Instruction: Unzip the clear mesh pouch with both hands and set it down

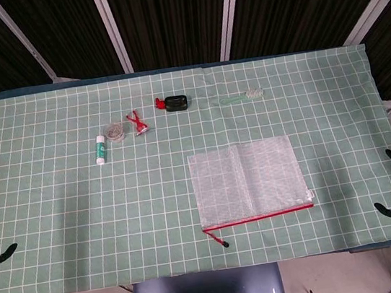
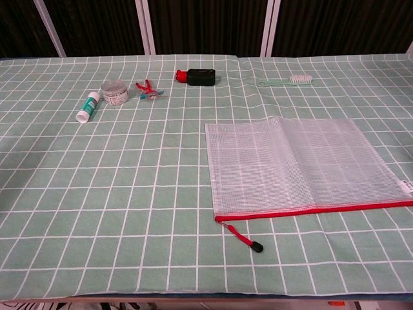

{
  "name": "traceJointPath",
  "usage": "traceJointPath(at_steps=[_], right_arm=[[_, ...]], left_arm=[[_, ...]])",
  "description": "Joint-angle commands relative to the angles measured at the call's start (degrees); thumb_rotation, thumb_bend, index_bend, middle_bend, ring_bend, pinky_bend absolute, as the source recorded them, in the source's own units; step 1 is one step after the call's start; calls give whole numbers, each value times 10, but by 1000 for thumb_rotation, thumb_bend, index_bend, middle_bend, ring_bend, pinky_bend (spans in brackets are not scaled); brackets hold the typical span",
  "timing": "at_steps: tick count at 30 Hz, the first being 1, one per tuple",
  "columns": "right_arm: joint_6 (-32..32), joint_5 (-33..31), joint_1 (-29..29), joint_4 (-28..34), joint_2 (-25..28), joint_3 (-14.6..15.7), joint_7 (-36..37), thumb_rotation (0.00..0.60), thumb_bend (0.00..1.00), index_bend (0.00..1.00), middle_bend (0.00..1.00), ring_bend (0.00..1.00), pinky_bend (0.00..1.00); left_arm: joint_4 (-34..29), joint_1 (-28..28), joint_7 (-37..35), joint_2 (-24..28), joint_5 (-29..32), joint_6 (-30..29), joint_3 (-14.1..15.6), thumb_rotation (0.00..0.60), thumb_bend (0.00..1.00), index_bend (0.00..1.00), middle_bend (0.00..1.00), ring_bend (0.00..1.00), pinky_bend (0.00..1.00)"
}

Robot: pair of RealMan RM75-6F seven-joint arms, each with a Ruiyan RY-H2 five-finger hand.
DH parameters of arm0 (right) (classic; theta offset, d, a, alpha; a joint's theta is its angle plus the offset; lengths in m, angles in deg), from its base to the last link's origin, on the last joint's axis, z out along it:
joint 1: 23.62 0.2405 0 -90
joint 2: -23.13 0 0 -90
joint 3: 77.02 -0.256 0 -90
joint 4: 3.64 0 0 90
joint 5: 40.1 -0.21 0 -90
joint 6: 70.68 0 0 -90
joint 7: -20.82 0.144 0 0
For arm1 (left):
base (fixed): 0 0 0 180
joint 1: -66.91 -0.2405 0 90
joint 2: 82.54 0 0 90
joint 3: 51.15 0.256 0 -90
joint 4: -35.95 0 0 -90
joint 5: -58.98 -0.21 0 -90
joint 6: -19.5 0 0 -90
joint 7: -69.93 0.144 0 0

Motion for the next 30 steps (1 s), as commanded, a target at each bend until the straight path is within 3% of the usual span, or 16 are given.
traceJointPath(at_steps=[1, 15, 23, 27, 30], right_arm=[[0, 0, 0, 0, 0, 0, 0, 600, 52, 0, 0, 0, 215], [-10, 10, 4, 10, 2, -7, 6, 600, 52, 0, 0, 0, 215], [-15, 71, 42, 46, 1, -29, 15, 600, 64, 0, 29, 52, 256], [8, 77, 73, 79, -11, -42, -21, 600, 96, 0, 172, 184, 342], [49, 80, 112, 120, -30, -51, -73, 600, 120, 0, 371, 381, 458]], left_arm=[[0, 0, 0, 0, 0, 0, 0, 600, 9, 0, 0, 0, 0], [-2, 3, 6, -3, 7, 7, -2, 600, 9, 0, 0, 0, 0], [-3, 4, 10, -3, 21, 15, -6, 600, 9, 0, 0, 0, 0], [-2, 4, 16, -4, 19, 13, -6, 600, 10, 0, 0, 0, 0], [-1, 5, 22, -6, 24, 14, -7, 600, 9, 0, 0, 0, 0]])
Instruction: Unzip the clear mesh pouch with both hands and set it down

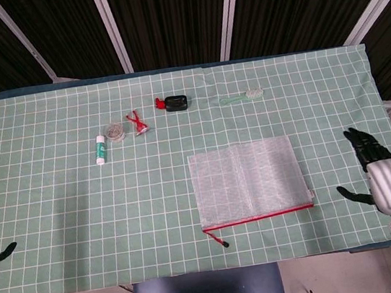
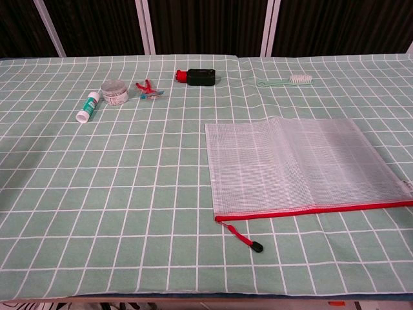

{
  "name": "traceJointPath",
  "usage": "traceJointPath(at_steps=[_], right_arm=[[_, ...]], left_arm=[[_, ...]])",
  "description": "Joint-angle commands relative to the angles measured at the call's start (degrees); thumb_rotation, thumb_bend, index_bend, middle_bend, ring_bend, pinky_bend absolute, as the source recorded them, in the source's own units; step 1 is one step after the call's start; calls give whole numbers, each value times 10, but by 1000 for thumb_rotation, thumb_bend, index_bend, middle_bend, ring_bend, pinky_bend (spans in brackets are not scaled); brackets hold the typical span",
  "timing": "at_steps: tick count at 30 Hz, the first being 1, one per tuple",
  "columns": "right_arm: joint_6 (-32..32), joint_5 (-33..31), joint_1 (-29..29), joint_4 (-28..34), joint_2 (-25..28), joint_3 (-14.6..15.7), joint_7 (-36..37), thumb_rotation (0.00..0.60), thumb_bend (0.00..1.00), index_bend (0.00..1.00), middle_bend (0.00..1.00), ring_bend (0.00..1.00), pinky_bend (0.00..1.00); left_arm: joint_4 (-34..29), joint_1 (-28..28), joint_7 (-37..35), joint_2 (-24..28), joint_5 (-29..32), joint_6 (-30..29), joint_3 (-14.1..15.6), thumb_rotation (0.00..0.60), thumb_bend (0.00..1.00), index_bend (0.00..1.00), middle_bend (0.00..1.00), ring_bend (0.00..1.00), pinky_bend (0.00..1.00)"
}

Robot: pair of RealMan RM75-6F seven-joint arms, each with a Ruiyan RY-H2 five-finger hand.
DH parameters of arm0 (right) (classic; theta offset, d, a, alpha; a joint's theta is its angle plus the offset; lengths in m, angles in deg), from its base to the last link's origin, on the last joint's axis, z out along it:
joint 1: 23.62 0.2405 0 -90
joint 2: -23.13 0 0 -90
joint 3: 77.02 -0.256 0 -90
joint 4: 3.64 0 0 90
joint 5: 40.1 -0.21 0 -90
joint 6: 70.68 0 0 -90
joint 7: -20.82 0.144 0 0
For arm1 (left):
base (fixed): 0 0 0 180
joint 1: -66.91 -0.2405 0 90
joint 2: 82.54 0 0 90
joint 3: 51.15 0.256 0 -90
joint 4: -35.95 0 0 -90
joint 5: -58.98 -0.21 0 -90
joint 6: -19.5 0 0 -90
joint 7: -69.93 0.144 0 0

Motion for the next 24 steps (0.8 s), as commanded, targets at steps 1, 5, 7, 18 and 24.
traceJointPath(at_steps=[1, 5, 7, 18, 24], right_arm=[[48, -3, 43, 49, -22, -14, -59, 600, 125, 0, 439, 458, 504], [103, -42, 87, 101, -49, -26, -116, 600, 135, 22, 606, 635, 639], [126, -68, 109, 118, -69, -33, -143, 600, 152, 61, 680, 710, 698], [184, -203, 205, 137, -179, -49, -264, 600, 219, 394, 1000, 1000, 989], [180, -280, 247, 127, -250, -35, -336, 600, 231, 457, 1000, 1000, 1000]], left_arm=[[0, 1, 4, -1, 5, 2, -1, 600, 9, 0, 0, 0, 0], [0, 1, 11, -2, 17, 7, -5, 600, 9, 0, 0, 0, 0], [0, 1, 16, -4, 20, 7, -6, 600, 9, 0, 0, 0, 0], [2, 2, 29, -11, 35, 9, -12, 600, 9, 0, 0, 0, 0], [1, 4, 35, -11, 41, 15, -13, 600, 9, 0, 0, 0, 0]])
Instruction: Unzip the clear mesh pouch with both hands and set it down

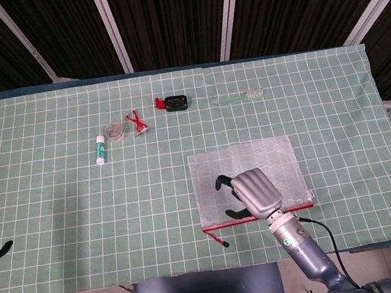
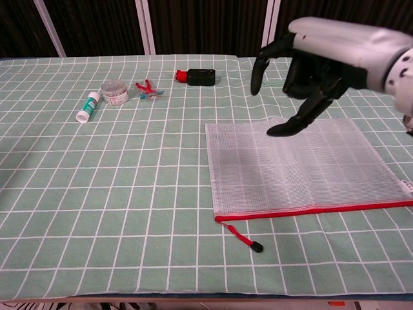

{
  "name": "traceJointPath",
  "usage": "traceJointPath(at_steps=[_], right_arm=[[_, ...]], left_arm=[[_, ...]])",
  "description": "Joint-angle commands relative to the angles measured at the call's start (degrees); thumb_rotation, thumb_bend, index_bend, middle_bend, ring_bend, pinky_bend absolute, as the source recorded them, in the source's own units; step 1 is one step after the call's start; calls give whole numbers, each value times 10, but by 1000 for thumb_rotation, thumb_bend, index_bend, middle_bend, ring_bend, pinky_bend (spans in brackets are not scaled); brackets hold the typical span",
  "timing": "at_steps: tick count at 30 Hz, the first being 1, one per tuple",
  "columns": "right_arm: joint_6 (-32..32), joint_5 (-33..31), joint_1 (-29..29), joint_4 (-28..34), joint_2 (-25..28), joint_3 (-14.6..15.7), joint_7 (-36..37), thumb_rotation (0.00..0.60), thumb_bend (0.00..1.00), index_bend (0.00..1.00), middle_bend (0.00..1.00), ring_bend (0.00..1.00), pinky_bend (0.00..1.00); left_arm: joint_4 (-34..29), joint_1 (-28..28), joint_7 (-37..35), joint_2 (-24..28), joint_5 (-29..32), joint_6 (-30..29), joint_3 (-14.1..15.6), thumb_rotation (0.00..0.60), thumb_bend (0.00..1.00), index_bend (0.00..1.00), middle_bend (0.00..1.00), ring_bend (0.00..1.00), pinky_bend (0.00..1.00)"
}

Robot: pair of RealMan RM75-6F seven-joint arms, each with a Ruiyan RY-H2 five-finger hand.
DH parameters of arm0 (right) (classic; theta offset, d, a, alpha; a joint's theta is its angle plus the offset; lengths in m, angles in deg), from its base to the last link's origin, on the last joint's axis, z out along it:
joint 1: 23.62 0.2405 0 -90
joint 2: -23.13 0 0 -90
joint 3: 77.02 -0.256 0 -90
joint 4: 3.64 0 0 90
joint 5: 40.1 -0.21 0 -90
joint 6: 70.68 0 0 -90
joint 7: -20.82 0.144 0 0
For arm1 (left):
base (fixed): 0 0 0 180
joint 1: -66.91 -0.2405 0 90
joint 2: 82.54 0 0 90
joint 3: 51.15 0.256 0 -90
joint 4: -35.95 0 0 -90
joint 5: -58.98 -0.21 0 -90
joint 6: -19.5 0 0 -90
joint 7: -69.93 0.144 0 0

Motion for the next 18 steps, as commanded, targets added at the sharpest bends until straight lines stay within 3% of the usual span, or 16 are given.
traceJointPath(at_steps=[1, 10, 18], right_arm=[[-7, -53, 30, -13, -55, 11, -48, 600, 231, 460, 1000, 1000, 1000], [-42, -134, 54, -68, -150, 32, -86, 600, 230, 460, 1000, 1000, 1000], [-65, -169, 59, -107, -202, 41, -91, 600, 230, 460, 1000, 1000, 1000]], left_arm=[[0, 1, 1, 0, 2, 2, 0, 600, 10, 0, 0, 0, 0], [1, 3, -6, 2, 2, 9, 0, 600, 9, 0, 0, 0, 0], [2, 6, -17, 3, 3, 16, 0, 600, 9, 0, 0, 0, 0]])
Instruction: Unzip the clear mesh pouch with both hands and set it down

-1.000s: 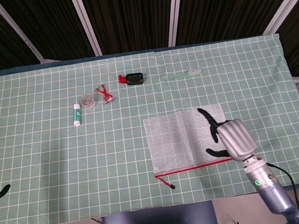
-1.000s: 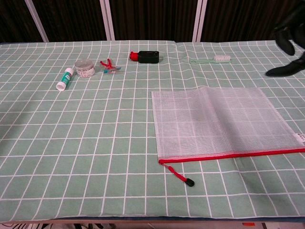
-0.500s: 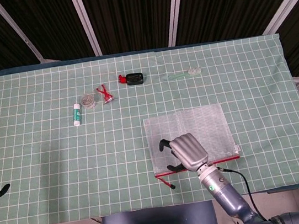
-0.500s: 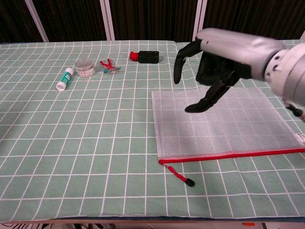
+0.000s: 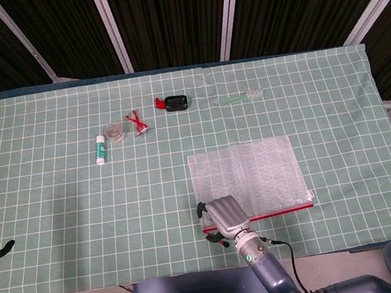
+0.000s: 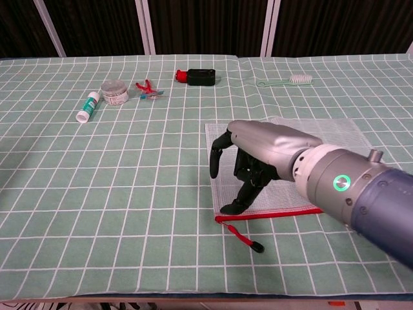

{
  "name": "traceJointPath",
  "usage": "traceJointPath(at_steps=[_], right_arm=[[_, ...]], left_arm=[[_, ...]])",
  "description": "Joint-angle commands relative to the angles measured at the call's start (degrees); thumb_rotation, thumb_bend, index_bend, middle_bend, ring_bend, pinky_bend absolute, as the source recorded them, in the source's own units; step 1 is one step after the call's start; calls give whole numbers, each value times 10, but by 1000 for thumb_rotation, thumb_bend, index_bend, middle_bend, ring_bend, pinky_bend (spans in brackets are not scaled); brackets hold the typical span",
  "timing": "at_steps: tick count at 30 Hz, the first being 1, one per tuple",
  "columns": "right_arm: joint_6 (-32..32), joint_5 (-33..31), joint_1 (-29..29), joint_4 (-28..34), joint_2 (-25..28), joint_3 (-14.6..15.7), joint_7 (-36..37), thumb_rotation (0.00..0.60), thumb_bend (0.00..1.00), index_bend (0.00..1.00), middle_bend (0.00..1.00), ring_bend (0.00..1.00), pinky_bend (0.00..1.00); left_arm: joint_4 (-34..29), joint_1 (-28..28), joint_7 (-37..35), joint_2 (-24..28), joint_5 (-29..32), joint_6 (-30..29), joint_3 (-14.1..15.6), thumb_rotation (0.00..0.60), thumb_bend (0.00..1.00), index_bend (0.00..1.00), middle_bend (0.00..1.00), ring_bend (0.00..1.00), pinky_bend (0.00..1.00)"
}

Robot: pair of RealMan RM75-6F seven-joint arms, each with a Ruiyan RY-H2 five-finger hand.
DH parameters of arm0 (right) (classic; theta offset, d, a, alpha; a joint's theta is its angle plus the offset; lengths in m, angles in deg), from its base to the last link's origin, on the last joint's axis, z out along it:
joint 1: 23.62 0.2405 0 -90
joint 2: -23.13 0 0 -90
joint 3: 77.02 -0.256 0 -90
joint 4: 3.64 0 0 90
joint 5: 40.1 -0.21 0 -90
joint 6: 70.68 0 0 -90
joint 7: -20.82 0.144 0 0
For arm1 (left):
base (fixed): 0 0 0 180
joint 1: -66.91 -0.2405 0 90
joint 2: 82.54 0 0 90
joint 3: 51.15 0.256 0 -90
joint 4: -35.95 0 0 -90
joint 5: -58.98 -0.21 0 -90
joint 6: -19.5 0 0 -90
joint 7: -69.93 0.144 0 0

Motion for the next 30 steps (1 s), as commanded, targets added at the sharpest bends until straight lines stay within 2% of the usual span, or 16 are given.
traceJointPath(at_steps=[1, 14, 19, 30], right_arm=[[-9, -15, 2, -13, -18, 2, 1, 600, 230, 460, 1000, 1000, 1000], [-34, -18, -7, -64, -70, 21, 7, 600, 175, 467, 1000, 1000, 1000], [-44, -18, -15, -72, -74, 27, 4, 600, 174, 519, 1000, 1000, 1000], [-48, -12, -30, -74, -78, 31, 16, 600, 174, 529, 1000, 1000, 1000]], left_arm=[[0, 1, -5, 1, -1, 1, 0, 600, 10, 0, 0, 0, 0], [1, 2, -11, 2, -4, 4, 2, 600, 10, 0, 0, 0, 0], [2, 1, -14, 2, -10, 1, 4, 600, 10, 0, 0, 0, 0], [2, 1, -19, 2, -6, 1, 1, 600, 10, 0, 0, 0, 0]])
